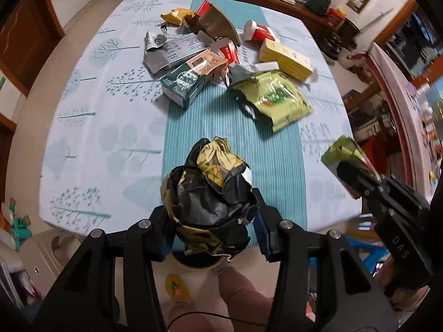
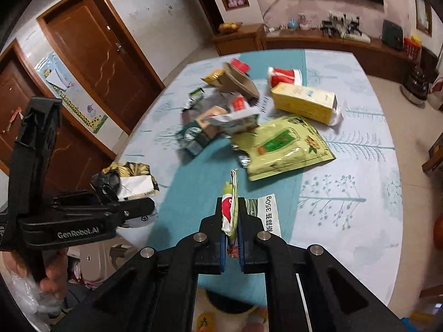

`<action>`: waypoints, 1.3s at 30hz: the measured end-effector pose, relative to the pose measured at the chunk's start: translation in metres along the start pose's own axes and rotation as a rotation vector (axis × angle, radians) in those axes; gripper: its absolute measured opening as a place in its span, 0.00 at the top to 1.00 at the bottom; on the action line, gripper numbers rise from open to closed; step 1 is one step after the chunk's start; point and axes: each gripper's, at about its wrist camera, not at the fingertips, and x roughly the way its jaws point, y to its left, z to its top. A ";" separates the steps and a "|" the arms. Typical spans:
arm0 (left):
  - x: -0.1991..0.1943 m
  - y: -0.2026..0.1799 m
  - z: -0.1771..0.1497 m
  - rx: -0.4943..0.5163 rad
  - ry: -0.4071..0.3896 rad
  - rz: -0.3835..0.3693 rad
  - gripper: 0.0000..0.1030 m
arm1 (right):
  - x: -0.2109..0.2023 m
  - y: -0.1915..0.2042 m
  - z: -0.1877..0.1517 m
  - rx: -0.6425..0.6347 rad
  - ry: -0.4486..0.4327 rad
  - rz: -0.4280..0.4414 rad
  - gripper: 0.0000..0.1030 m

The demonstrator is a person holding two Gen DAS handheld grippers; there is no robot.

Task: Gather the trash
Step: 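Carry both wrappers over the bin and open both tools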

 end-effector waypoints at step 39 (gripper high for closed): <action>0.035 0.060 -0.237 0.227 0.156 -0.021 0.56 | 0.000 0.149 -0.280 0.268 0.160 -0.085 0.94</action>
